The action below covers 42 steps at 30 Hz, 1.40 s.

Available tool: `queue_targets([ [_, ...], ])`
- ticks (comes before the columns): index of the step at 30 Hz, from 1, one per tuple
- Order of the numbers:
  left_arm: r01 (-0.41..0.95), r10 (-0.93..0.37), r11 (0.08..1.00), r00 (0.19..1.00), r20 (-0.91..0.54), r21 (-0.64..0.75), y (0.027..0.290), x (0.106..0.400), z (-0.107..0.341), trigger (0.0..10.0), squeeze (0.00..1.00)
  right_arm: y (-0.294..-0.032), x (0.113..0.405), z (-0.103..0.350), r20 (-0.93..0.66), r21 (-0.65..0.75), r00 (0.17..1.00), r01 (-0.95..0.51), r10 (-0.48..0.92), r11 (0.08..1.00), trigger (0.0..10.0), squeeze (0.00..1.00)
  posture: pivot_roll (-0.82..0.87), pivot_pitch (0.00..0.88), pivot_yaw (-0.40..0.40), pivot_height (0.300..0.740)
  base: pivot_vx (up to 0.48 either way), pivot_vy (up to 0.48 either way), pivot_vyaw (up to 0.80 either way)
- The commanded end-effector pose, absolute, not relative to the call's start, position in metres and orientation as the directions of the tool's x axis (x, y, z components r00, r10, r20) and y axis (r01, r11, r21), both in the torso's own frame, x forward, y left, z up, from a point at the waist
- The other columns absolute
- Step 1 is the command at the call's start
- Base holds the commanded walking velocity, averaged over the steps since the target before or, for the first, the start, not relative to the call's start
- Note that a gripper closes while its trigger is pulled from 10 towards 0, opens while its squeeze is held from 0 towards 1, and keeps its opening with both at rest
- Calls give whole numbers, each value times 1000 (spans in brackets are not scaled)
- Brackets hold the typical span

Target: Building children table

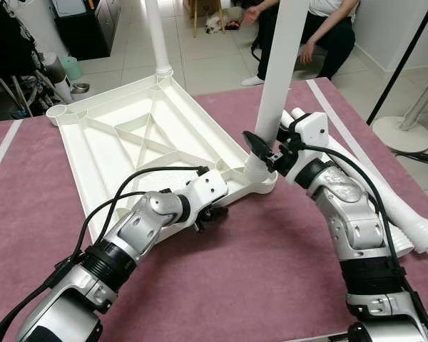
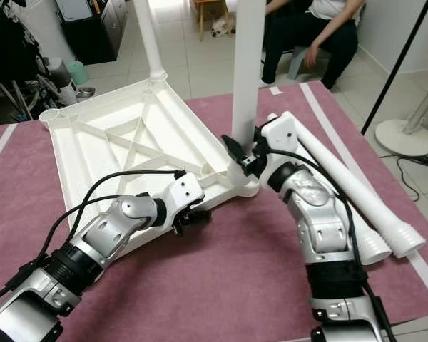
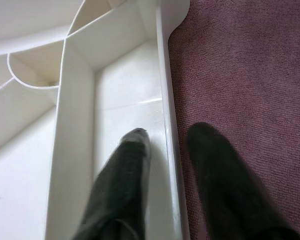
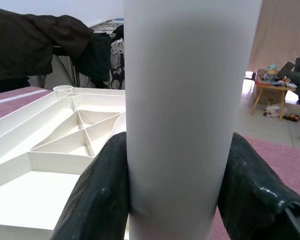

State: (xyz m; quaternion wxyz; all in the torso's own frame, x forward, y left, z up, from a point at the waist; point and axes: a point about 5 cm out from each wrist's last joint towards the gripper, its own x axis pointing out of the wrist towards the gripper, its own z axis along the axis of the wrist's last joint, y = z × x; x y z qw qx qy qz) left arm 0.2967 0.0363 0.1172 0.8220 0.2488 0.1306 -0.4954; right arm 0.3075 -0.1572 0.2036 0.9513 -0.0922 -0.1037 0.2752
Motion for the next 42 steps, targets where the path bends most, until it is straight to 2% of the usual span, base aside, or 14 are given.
queue_targets([
  [1,841,-687,428,540,-485,330,49,301,108,0,0,-158,308,200,131,-235,825,-512,549,826,10000,0,-58,0,137,740,0,0,0],
  [9,837,-694,396,542,-475,377,55,302,114,0,0,-161,308,206,146,-240,829,-500,540,832,10000,0,-58,0,137,740,0,0,0],
  [15,836,-727,377,534,-432,398,69,306,140,0,0,-154,304,213,172,-242,804,-525,569,816,10000,0,-60,0,140,740,0,0,0],
  [16,842,-730,349,519,-445,410,75,306,142,4078,0,-151,304,213,174,-239,797,-536,579,810,10000,0,-60,0,140,740,0,0,0],
  [17,851,-731,325,502,-461,412,79,304,142,10000,0,-149,304,212,172,-235,793,-543,584,806,10000,0,-54,0,140,740,0,0,0],
  [20,877,-741,274,454,-495,394,81,296,133,10000,0,-144,306,206,169,-216,790,-554,590,804,10000,0,-52,0,139,740,0,0,0],
  [28,898,-760,263,418,-498,352,66,285,121,10000,0,-136,313,201,173,-173,788,-567,591,805,10000,0,-54,0,140,740,0,0,0],
  [35,899,-757,278,422,-498,340,59,282,115,10000,0,-126,312,194,147,-150,751,-627,644,765,10000,0,-43,0,120,740,0,0,0],
  [42,892,-748,297,439,-497,341,60,285,115,10000,0,-132,299,188,110,-154,734,-654,670,741,10000,0,-52,0,120,740,0,0,0],
])
